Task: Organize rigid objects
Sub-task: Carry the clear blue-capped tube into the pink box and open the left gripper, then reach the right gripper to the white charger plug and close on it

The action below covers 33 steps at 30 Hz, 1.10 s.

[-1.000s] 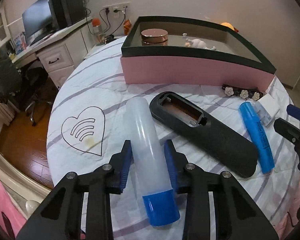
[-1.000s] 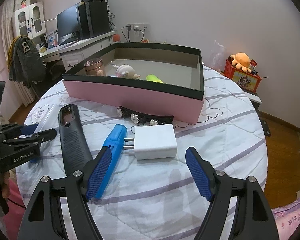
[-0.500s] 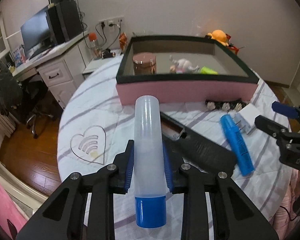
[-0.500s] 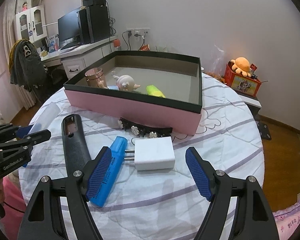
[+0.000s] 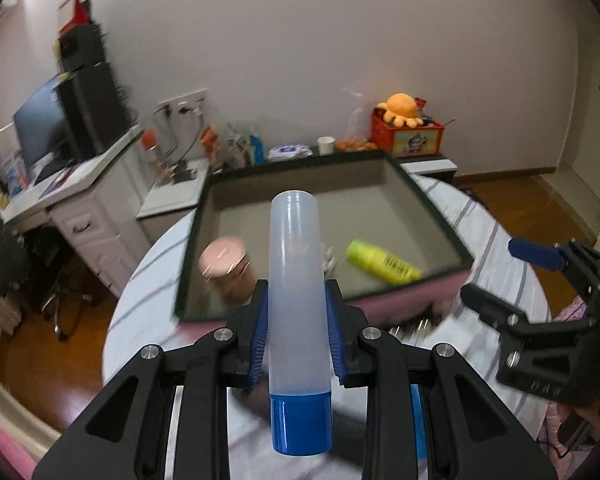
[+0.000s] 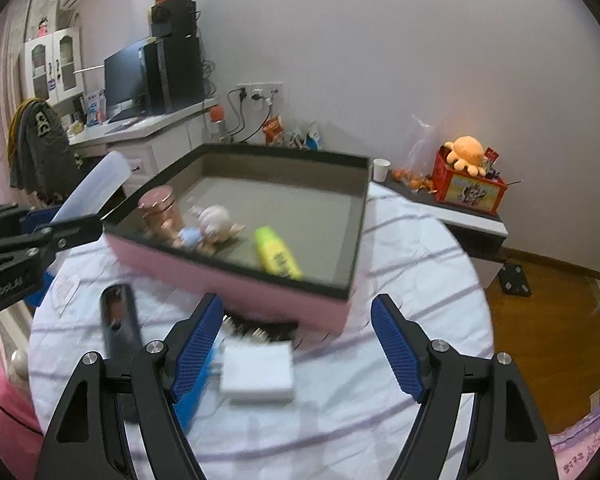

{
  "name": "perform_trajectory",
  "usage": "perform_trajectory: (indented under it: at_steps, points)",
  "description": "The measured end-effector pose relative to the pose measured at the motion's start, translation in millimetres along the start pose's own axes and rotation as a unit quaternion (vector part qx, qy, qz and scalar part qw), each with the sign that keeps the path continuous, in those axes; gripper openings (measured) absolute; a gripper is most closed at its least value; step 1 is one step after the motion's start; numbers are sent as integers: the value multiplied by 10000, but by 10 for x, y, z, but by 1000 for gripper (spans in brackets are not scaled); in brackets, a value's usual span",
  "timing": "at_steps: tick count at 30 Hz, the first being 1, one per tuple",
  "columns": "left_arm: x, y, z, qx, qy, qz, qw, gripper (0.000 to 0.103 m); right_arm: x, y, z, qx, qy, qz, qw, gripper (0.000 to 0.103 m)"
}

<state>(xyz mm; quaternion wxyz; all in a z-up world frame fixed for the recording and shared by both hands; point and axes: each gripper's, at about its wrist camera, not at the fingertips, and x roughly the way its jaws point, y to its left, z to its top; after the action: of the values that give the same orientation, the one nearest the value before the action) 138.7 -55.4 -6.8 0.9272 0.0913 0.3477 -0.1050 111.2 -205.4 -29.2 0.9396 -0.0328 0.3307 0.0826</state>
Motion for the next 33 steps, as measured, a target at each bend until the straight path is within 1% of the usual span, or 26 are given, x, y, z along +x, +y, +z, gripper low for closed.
perform_trajectory:
  at_steps: [3,7,12,17,18,22,24,26,27,28,29,30,31,33]
  points:
    - [249,-127,256,149,28,-144,9998,27,105,-110,118,47,-54,-45,10000,78]
    - [605,-237,523,304,117,-227,9992,27,259,-206,240,89,-69,-50,9999,78]
    - [1021,-216,729,331,276,-146,9990,27,492,-282,352,87,-38,-7,10000,78]
    - [1379,-116,801,276,498,-16,9984,27,789,-312,443,36,112,37,9999,78]
    - [1452,-84,799,252,558,49,9981,27,817,-314,450,25,120,59,9999,78]
    - [1638,-38,751,188,711,112,9972,28,890,-283,456,-7,150,136,9998,78]
    - [1676,-24,714,152,753,180,9969,28,903,-260,448,-24,163,155,9997,78]
    - [1674,-18,713,135,738,202,9970,33,916,-242,440,-40,191,156,9997,78]
    - [1656,-12,715,125,723,216,9971,42,917,-241,443,-34,199,152,9997,78]
    - [1624,-4,716,114,699,253,9972,58,909,-235,434,-30,218,150,9996,78]
    - [1572,6,715,96,638,305,9974,66,903,-236,436,-32,226,145,9996,78]
    - [1508,14,713,97,571,342,9977,79,887,-229,439,-35,219,138,9997,78]
    - [1455,21,710,105,514,360,9980,82,847,-216,433,-43,202,138,9997,78]
    - [1328,34,693,119,425,395,9982,83,814,-200,448,-54,195,124,9997,78]
